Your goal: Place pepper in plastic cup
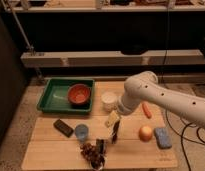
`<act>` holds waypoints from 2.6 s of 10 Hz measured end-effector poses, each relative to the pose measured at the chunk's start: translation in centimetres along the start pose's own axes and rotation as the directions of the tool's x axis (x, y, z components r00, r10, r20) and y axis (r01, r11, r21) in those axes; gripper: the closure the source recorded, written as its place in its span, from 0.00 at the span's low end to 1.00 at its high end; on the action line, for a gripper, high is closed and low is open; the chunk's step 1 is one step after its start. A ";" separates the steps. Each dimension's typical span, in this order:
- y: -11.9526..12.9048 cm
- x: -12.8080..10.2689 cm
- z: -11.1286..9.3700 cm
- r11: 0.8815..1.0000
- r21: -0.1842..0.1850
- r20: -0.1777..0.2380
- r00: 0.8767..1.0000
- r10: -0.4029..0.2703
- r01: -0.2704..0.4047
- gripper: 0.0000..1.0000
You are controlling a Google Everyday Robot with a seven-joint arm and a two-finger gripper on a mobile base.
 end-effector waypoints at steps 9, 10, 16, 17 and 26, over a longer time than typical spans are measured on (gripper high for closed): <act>0.0 0.0 0.1 1.000 0.002 0.001 1.000 0.001 -0.001 0.20; 0.0 0.0 0.1 1.000 0.002 0.001 1.000 0.001 -0.001 0.20; 0.0 0.0 0.1 1.000 0.001 0.001 1.000 0.000 0.000 0.20; 0.1 -0.1 0.1 1.000 -0.002 0.002 1.000 0.002 -0.002 0.20; 21.1 2.5 5.2 0.955 -0.226 -0.054 0.981 0.186 -0.194 0.20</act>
